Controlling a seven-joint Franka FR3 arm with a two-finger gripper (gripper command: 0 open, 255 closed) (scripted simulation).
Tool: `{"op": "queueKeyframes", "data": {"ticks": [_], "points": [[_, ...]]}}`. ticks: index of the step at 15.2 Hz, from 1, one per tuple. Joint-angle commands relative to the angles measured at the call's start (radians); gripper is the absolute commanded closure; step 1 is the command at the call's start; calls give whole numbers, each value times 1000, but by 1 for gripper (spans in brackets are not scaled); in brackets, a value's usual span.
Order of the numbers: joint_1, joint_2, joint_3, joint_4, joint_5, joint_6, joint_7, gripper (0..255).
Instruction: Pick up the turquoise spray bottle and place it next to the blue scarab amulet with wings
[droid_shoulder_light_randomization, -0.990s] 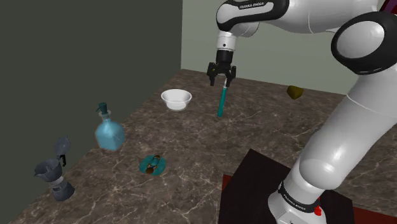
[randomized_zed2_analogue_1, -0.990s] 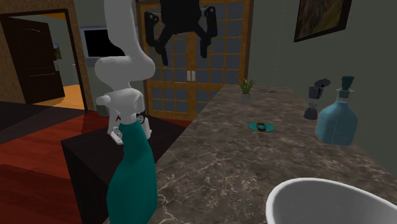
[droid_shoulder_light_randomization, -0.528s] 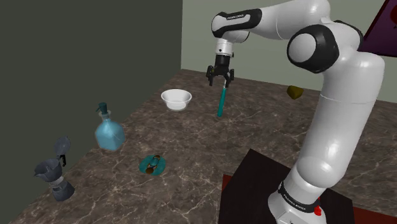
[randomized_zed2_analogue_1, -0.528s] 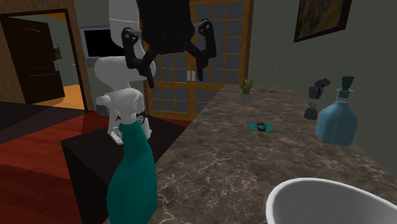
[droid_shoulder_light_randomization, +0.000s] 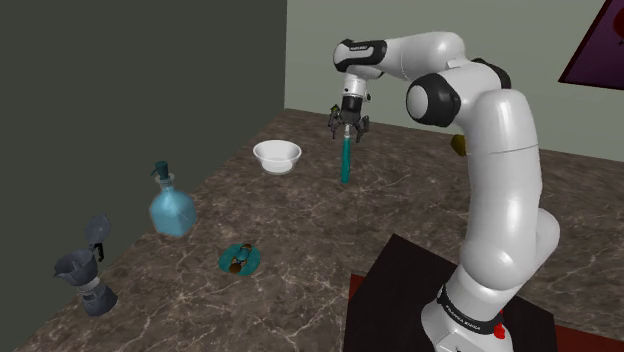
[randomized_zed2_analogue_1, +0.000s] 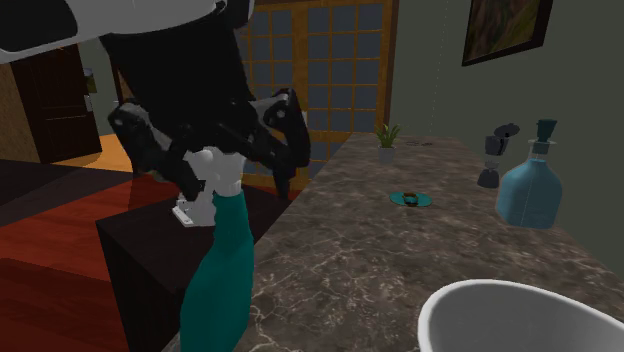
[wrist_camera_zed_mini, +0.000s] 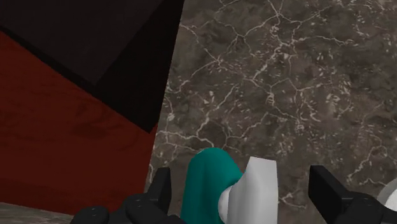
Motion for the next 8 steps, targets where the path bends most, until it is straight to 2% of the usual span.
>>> {"op": "queueKeyframes", "data": {"ticks": [1,5,8], "points": [[-43,79,-9,82,26,-33,29,0],[-133,239,-15,276,77,-109,101,0],[-107,200,-18,174,68,-49,88,0]]}}
